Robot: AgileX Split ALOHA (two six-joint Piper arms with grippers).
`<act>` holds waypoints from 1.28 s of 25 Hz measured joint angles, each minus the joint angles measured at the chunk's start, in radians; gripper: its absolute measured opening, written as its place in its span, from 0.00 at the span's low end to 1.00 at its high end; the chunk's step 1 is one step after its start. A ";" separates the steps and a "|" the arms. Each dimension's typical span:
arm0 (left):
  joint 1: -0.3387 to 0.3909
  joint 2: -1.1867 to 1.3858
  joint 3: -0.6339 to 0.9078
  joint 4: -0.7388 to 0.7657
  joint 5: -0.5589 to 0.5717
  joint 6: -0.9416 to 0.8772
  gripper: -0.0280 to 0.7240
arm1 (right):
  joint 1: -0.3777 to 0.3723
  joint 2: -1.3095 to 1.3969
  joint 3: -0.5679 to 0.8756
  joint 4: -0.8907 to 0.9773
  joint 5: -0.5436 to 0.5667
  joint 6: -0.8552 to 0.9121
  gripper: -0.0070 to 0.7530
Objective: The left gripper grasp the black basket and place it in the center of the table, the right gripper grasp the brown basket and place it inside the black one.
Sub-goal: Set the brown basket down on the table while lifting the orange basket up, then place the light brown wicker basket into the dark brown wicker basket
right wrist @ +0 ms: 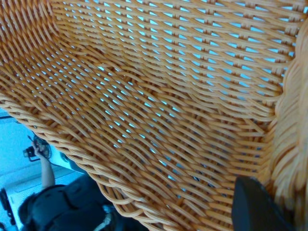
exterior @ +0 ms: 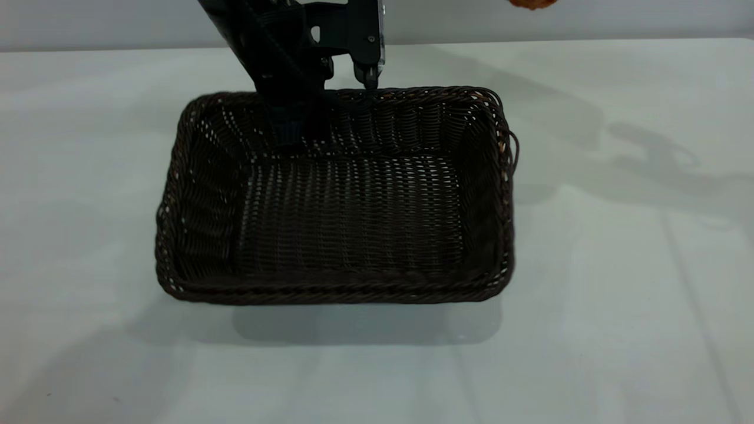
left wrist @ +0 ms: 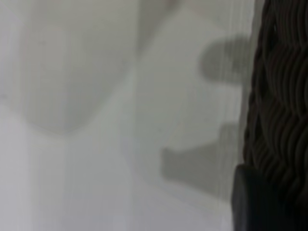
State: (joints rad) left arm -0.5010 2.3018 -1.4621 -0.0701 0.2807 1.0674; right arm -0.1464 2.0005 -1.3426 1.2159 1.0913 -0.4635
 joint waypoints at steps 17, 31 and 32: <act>-0.001 -0.257 0.004 -0.022 0.256 -0.028 0.69 | -0.169 0.000 0.000 0.045 -0.006 -0.018 0.12; 0.013 -0.923 0.005 -0.013 0.342 -0.166 0.69 | 0.146 0.000 -0.003 -0.350 0.076 -0.069 0.12; 0.013 -0.947 0.005 -0.013 0.340 -0.170 0.69 | 0.181 0.000 -0.003 -0.366 0.077 -0.068 0.12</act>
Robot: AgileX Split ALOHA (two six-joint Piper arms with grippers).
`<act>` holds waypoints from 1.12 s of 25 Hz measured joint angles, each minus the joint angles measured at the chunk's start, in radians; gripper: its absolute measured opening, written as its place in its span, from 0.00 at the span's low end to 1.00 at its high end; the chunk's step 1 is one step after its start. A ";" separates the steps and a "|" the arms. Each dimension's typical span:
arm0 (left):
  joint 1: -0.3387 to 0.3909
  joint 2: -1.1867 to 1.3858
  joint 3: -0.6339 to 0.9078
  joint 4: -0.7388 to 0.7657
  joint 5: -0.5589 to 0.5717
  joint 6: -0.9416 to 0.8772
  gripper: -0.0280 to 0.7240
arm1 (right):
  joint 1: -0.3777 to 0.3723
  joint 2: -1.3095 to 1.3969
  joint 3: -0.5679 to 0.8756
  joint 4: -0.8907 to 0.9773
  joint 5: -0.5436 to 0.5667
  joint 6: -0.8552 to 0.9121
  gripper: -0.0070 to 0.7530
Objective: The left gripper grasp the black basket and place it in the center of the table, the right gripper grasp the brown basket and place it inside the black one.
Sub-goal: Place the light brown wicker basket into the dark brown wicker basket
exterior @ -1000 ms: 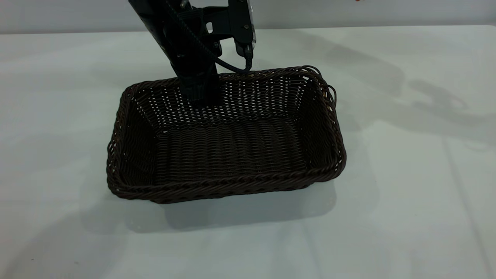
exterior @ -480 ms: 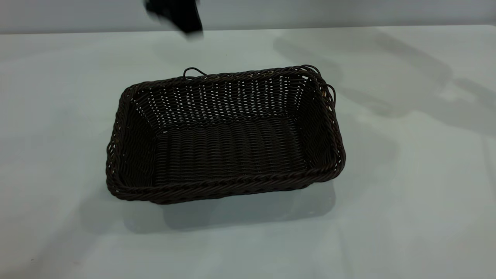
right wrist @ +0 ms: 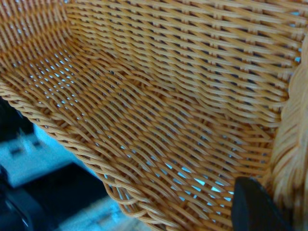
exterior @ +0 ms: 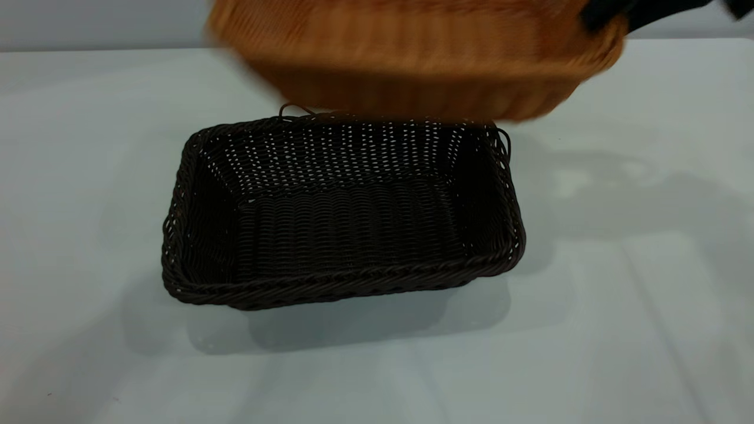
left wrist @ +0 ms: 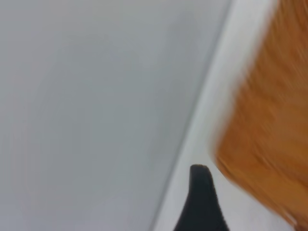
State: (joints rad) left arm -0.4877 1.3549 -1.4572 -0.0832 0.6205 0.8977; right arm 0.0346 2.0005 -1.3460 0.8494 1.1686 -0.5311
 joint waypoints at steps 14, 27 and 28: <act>0.000 -0.090 0.001 0.000 0.011 -0.010 0.69 | 0.220 0.099 -0.002 -0.097 0.008 0.114 0.13; 0.000 -0.090 0.001 0.000 0.016 -0.010 0.69 | 0.223 0.190 -0.004 -0.095 -0.213 0.159 0.15; 0.000 -0.090 0.001 0.000 0.016 -0.010 0.69 | 0.223 0.190 -0.004 -0.093 -0.231 0.169 0.15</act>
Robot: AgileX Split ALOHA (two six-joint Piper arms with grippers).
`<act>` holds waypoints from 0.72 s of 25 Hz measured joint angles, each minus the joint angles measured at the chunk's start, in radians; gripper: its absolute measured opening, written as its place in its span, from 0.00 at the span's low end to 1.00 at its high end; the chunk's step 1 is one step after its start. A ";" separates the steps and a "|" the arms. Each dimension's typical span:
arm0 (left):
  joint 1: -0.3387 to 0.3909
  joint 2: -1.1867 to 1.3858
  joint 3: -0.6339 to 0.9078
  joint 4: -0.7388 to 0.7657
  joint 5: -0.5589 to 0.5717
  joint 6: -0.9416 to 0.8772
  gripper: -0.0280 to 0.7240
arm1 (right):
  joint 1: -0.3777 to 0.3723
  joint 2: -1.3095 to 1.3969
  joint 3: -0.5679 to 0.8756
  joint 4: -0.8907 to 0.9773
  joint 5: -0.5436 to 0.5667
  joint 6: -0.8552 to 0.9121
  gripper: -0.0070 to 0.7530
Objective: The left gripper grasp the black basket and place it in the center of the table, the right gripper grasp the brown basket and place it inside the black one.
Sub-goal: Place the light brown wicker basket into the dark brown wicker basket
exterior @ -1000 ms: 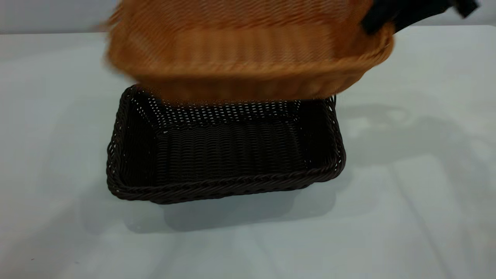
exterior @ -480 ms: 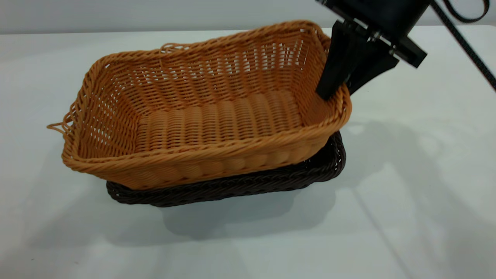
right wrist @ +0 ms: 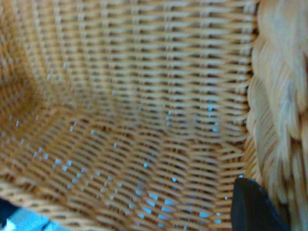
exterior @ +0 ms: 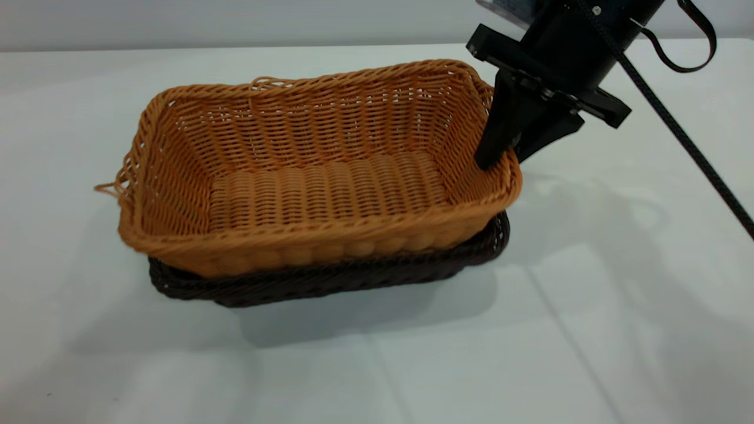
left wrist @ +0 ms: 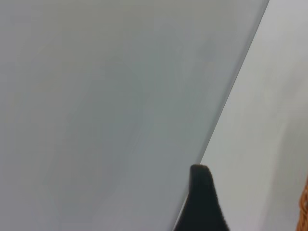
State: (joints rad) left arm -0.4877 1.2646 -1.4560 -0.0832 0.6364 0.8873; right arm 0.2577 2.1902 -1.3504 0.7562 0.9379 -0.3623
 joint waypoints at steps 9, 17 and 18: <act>0.000 0.000 0.000 0.000 0.024 0.000 0.69 | -0.004 0.000 0.000 0.004 -0.039 0.099 0.29; 0.000 0.000 0.000 -0.001 0.047 -0.001 0.69 | -0.008 0.000 -0.013 0.004 0.159 -0.046 0.59; 0.000 0.000 0.000 -0.002 0.048 -0.002 0.69 | -0.010 0.000 -0.027 0.000 0.188 -0.051 0.61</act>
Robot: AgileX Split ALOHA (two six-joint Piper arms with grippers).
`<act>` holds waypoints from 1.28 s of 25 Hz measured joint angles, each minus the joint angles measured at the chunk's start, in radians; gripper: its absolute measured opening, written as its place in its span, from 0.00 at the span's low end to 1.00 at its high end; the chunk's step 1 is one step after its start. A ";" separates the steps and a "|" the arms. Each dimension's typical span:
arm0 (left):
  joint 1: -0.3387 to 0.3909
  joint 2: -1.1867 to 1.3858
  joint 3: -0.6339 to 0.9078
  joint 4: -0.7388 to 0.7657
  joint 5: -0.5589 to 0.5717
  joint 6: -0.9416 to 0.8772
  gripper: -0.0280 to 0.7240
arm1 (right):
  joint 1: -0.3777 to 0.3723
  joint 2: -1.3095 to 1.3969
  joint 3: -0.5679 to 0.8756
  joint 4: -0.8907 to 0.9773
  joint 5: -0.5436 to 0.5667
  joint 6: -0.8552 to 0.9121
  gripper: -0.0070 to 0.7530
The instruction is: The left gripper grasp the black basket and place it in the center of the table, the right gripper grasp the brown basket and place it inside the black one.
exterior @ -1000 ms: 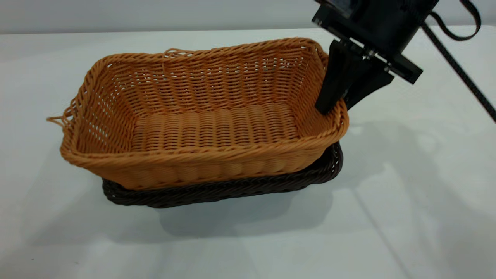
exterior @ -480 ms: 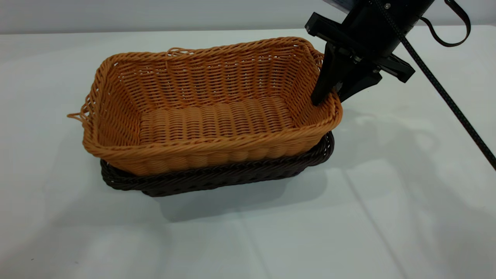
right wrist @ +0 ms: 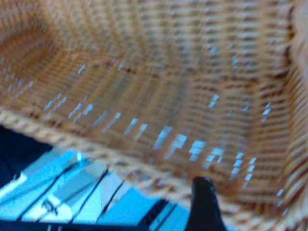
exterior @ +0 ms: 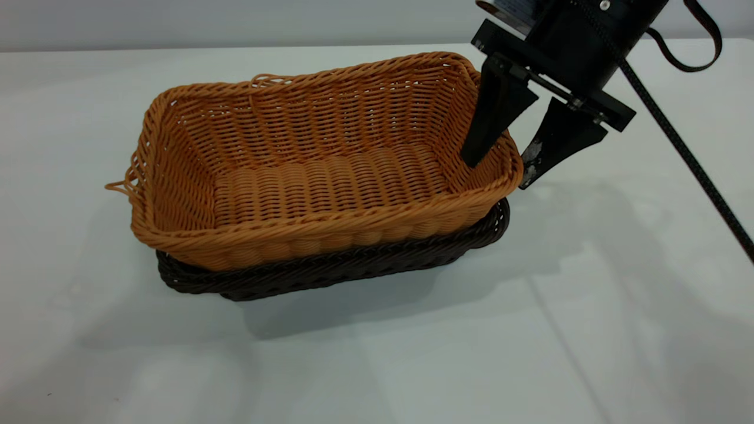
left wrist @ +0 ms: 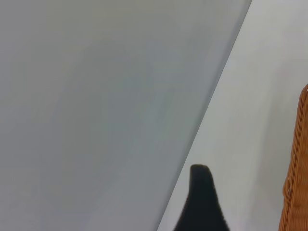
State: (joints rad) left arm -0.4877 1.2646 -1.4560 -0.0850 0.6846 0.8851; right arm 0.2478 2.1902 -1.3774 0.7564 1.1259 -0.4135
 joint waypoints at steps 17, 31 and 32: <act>0.000 -0.334 0.000 0.050 0.326 -0.217 0.69 | -0.038 -0.458 -0.279 -0.086 0.092 0.119 0.63; 0.000 -0.521 0.159 0.340 0.482 -0.747 0.69 | -0.038 -1.142 -0.049 -0.411 0.134 0.274 0.63; 0.000 -0.530 0.190 0.338 0.482 -0.758 0.69 | -0.038 -1.177 0.004 -0.424 0.134 0.281 0.63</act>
State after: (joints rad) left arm -0.4877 0.7349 -1.2659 0.2531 1.1669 0.1270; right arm 0.2100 1.0133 -1.3736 0.3323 1.2600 -0.1328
